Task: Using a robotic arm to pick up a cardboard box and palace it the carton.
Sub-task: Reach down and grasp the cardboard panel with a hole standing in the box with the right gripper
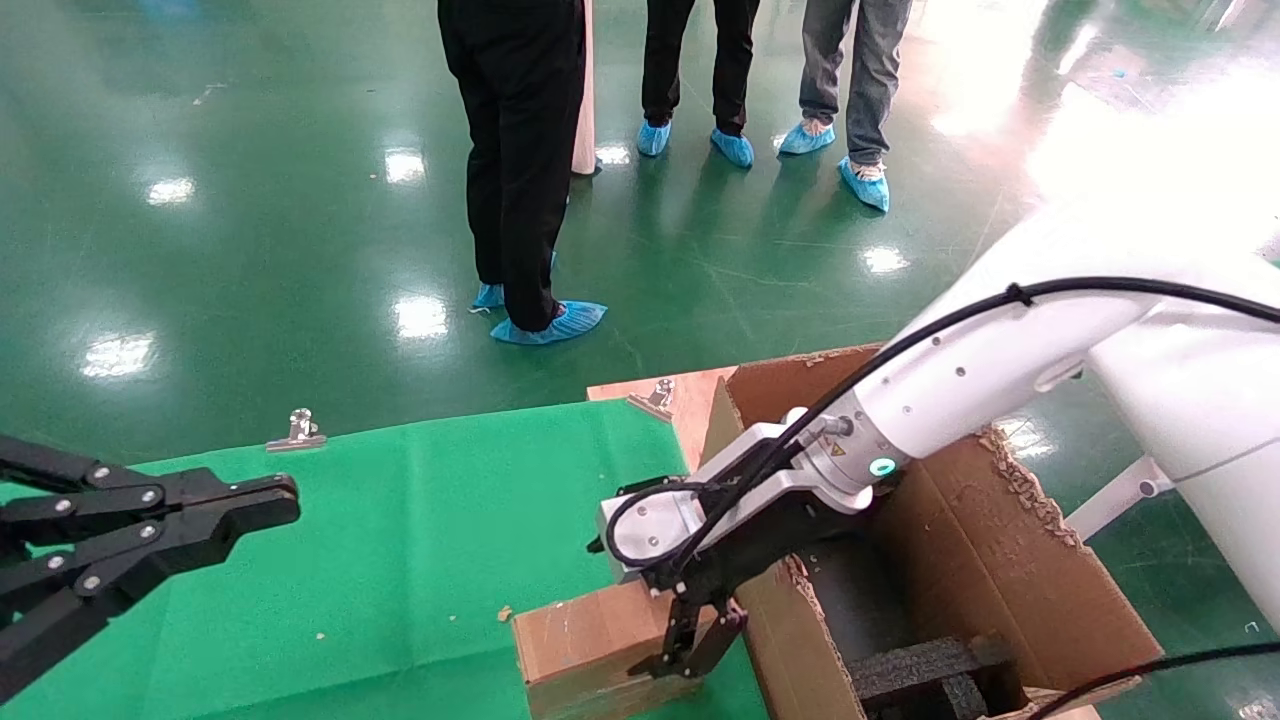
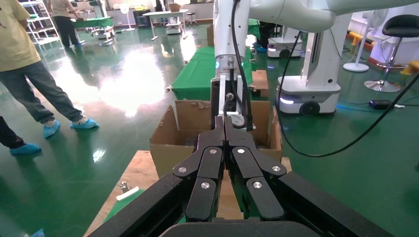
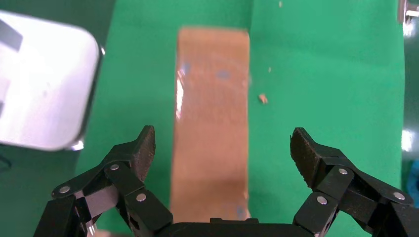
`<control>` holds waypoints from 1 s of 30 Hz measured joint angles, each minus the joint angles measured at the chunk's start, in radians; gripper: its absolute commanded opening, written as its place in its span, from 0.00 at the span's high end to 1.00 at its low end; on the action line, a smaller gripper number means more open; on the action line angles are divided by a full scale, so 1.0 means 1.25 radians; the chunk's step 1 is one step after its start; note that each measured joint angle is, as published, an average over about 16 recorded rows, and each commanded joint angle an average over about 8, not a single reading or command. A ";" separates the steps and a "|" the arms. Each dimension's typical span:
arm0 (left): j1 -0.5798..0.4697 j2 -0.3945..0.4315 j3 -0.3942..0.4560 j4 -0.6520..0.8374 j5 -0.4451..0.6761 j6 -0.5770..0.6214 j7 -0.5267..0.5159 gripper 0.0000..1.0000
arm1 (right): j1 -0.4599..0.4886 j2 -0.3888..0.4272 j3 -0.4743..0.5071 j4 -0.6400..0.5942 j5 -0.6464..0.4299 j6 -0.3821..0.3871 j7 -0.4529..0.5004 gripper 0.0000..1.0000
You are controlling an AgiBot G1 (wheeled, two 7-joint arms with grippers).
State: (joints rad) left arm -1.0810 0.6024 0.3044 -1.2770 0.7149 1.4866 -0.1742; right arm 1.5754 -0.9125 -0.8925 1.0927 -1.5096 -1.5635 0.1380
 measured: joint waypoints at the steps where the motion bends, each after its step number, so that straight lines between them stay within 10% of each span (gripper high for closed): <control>1: 0.000 0.000 0.000 0.000 0.000 0.000 0.000 0.95 | 0.005 -0.005 -0.007 -0.002 -0.007 0.000 -0.002 0.00; 9: 0.000 0.000 0.000 0.000 0.000 0.000 0.000 0.00 | 0.031 -0.031 -0.051 -0.014 -0.041 -0.004 -0.014 0.00; 17: 0.000 0.000 0.000 0.000 0.001 0.000 0.000 0.00 | 0.039 -0.038 -0.066 -0.017 -0.048 -0.008 -0.018 0.97; 30: 0.000 0.000 0.000 0.000 0.000 0.000 0.000 0.00 | 0.036 -0.035 -0.060 -0.015 -0.045 -0.007 -0.018 1.00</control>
State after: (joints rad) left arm -1.0808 0.6021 0.3047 -1.2767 0.7149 1.4860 -0.1739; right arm 1.6202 -0.9568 -0.9670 1.0733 -1.5656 -1.5722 0.1154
